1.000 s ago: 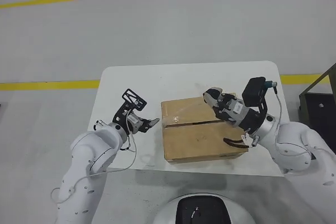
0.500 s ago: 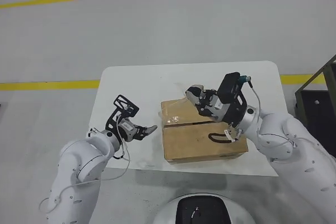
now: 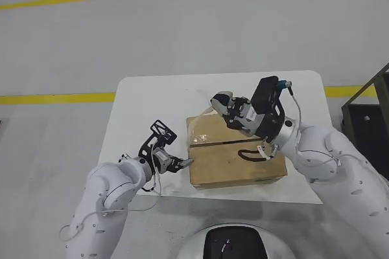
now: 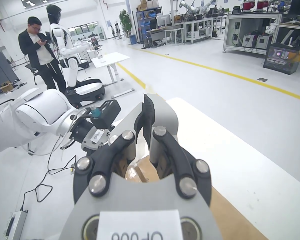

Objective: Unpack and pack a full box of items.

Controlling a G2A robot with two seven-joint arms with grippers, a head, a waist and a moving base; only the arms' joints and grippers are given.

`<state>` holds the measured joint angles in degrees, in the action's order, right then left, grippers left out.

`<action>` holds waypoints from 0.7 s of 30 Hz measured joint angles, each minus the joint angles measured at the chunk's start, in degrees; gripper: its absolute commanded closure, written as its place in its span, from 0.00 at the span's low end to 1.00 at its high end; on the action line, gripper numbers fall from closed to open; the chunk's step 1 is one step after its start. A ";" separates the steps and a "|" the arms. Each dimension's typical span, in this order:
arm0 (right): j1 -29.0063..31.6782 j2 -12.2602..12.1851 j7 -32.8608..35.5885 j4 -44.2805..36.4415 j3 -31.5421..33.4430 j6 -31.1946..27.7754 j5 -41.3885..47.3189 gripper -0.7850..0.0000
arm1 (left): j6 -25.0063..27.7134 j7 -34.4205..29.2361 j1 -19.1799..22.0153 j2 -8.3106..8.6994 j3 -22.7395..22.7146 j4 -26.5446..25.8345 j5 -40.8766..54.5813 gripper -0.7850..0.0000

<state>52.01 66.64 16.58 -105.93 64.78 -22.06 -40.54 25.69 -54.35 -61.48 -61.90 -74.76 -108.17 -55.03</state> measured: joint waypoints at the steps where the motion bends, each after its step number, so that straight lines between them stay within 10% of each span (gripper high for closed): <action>1: 0.06 0.00 0.09 -0.18 0.16 -0.09 0.01 1.00 | -0.10 -0.18 0.11 0.00 0.30 0.25 -0.04 0.00; 21: 1.85 -0.07 2.15 -1.37 1.77 -2.69 -0.30 1.00 | -4.34 -1.04 3.05 -0.26 4.91 4.79 -1.94 0.00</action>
<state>53.85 66.58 18.73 -107.30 66.55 -24.75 -40.83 21.36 -55.39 -58.42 -62.15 -69.85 -103.38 -56.98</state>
